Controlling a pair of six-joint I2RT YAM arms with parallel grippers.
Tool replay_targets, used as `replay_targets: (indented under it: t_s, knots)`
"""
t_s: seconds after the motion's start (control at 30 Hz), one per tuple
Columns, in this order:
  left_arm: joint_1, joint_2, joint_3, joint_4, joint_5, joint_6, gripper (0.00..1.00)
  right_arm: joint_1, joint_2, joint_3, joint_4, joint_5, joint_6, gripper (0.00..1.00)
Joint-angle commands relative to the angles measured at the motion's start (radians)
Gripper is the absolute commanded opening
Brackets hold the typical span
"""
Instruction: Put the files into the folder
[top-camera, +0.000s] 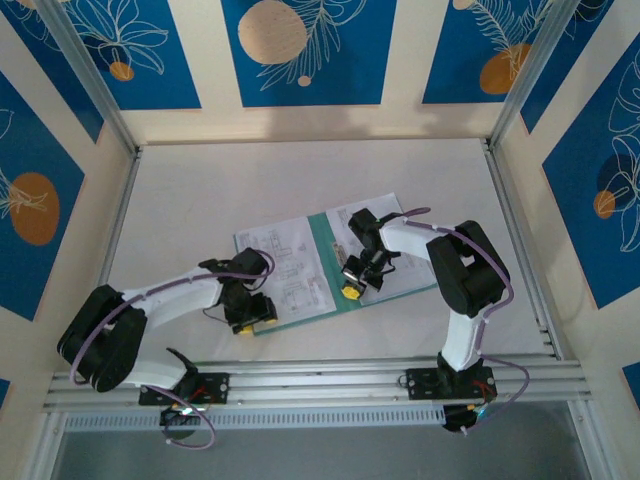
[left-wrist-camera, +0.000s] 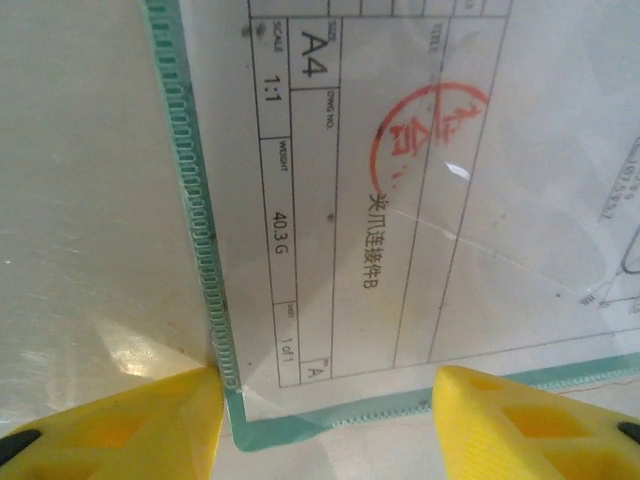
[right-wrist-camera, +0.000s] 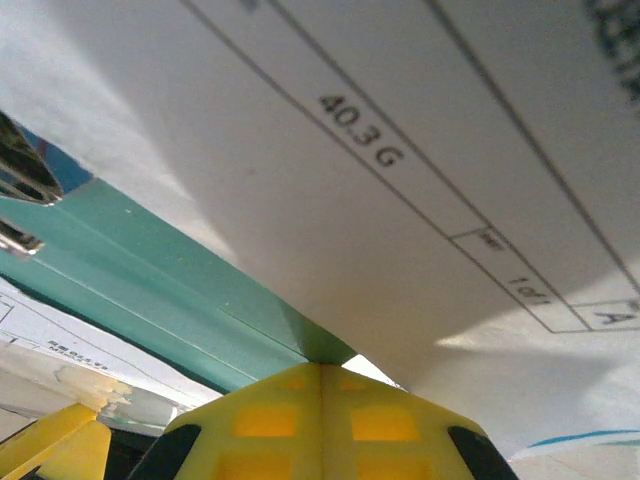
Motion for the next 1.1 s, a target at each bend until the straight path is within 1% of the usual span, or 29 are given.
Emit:
replay_targets:
  t_s: [0.0, 0.17, 0.47, 0.57, 0.77, 1.07]
  knots:
    - [-0.019, 0.004, 0.032, -0.075, -0.045, -0.011, 0.58, 0.019, 0.065, -0.042, -0.038, 0.044, 0.011, 0.00]
    - [-0.022, 0.009, 0.023, -0.064, -0.039, -0.017, 0.58, 0.020, 0.065, -0.045, -0.037, 0.043, 0.013, 0.00]
    - [-0.038, 0.021, 0.001, 0.156, 0.017, -0.058, 0.57, 0.028, 0.066, -0.055, -0.028, 0.038, 0.019, 0.00]
    - [-0.045, 0.007, 0.013, 0.177, 0.010, -0.070, 0.55, 0.030, 0.065, -0.060, -0.024, 0.039, 0.020, 0.00]
    - [-0.045, -0.090, 0.016, 0.141, -0.024, -0.091, 0.54, 0.031, 0.069, -0.057, -0.018, 0.032, 0.020, 0.00]
    - [-0.046, -0.240, 0.032, 0.164, -0.030, -0.099, 0.53, 0.030, 0.077, -0.058, -0.013, 0.023, 0.010, 0.00]
